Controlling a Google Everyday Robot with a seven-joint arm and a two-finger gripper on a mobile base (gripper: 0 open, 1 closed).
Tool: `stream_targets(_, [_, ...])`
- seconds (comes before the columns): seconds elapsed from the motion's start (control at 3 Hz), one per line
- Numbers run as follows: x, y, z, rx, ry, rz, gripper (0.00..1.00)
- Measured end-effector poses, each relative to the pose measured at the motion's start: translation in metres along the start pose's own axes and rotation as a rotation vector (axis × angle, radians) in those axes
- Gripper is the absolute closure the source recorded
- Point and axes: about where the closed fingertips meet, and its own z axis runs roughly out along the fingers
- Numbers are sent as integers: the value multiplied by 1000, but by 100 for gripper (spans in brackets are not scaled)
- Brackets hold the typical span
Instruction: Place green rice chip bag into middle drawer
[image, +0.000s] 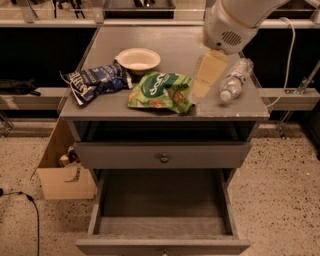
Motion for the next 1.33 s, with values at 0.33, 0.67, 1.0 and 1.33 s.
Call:
stream_targets(0.33, [-9,-29,41,13,45,100,0])
stream_targets(0.67, [-9,-27,37,13,39,91,0])
stream_targets(1.0, [-10,-44,40,80,-51,170,0])
stream_targets(1.33, [-14,-80,54,117,-229,293,0])
